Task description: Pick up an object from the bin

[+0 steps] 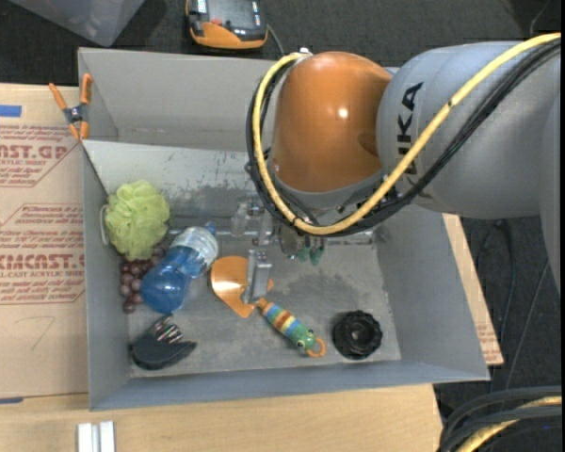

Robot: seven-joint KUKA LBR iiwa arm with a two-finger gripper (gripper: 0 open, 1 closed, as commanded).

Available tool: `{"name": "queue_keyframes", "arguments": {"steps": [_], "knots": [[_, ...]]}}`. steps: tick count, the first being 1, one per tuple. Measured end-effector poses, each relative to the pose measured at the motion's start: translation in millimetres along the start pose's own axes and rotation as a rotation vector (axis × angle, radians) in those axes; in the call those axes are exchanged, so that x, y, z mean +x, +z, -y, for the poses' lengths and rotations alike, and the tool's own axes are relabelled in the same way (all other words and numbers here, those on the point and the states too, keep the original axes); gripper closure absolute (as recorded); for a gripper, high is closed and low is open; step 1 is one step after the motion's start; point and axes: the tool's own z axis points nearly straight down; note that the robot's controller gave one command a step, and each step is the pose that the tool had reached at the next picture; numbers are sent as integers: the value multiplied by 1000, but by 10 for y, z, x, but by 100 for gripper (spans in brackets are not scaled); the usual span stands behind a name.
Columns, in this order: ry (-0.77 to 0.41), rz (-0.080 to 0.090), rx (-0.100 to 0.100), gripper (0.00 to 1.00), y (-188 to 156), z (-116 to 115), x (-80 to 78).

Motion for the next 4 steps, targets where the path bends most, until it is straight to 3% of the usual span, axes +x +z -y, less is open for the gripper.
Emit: {"name": "queue_keyframes", "arguments": {"steps": [1, 2, 3, 4], "knots": [[2, 8, -1, 0, -46, 10, -16], [-267, 11, 0, 0, 952, -493, -167], [-702, 19, 1, 0, 698, -1000, -136], [-707, 10, 0, 0, 997, -1101, -423]]}}
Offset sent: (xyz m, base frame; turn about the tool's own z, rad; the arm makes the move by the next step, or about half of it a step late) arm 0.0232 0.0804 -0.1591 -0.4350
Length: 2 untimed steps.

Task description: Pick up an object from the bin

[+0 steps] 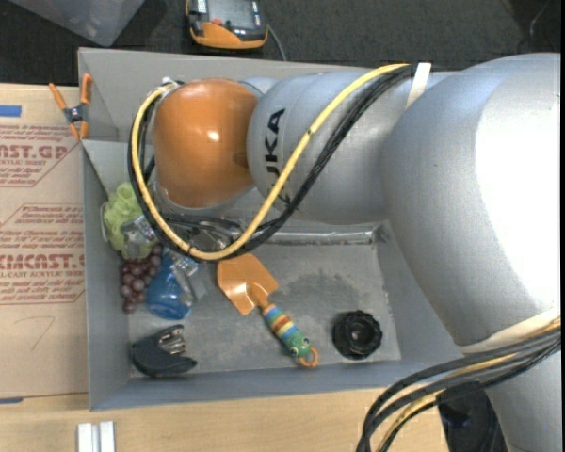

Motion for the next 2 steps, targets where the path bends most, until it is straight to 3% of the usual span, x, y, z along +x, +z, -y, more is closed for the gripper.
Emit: {"name": "queue_keyframes", "arguments": {"steps": [1, 2], "knots": [[-431, 17, 11, 0, 565, 94, -101], [-361, 28, 5, 100, 508, 184, -7]]}}
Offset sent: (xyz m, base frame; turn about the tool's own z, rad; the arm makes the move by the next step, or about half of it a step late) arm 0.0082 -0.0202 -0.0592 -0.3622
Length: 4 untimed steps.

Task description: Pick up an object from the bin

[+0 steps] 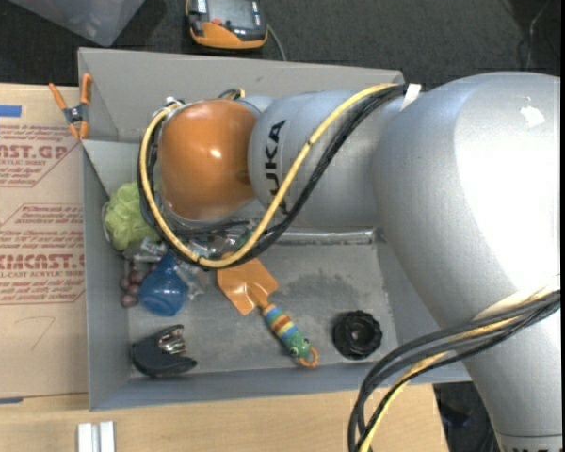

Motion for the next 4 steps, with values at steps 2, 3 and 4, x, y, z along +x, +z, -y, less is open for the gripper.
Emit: {"name": "queue_keyframes", "arguments": {"steps": [2, 3, 4], "knots": [[3, 6, -1, 100, -60, -1, -21], [3, 5, -1, 100, -259, -5, -22], [3, 3, -5, 100, -439, -19, -21]]}}
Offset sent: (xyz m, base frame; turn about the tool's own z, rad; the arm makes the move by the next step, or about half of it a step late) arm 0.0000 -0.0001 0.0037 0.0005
